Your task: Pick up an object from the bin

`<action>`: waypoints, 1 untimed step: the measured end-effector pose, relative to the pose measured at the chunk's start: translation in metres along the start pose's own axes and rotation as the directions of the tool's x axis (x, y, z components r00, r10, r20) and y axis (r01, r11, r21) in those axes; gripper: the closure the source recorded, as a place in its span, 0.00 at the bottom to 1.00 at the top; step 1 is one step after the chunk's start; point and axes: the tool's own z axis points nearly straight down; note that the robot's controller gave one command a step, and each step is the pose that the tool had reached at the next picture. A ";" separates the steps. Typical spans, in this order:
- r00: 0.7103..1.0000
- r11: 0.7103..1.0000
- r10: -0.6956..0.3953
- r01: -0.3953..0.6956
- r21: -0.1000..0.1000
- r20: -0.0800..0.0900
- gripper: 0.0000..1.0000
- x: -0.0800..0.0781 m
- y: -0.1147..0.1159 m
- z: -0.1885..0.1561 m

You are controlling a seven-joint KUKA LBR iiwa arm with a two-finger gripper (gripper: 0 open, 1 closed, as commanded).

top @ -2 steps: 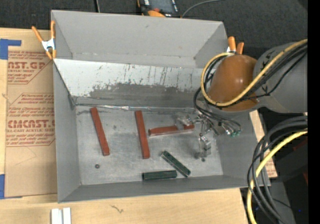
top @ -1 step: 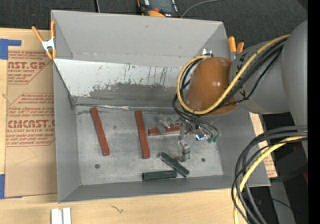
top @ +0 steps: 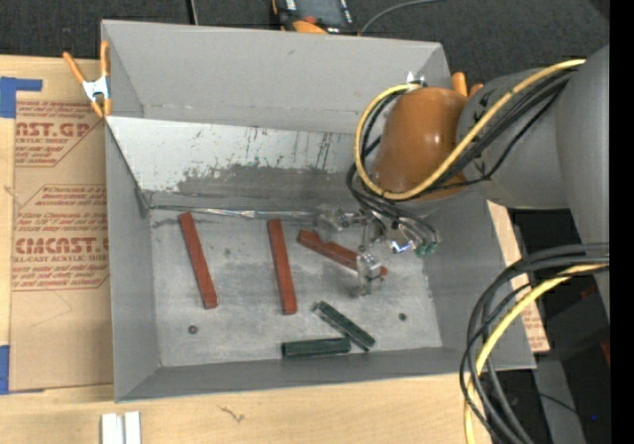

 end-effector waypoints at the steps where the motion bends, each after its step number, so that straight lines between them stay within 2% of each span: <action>1: 1.000 1.000 0.000 0.000 0.000 0.003 1.00 -0.001 0.001 -0.002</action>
Offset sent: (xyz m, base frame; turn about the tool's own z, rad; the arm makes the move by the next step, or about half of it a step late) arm 0.0000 0.0000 0.0000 0.0000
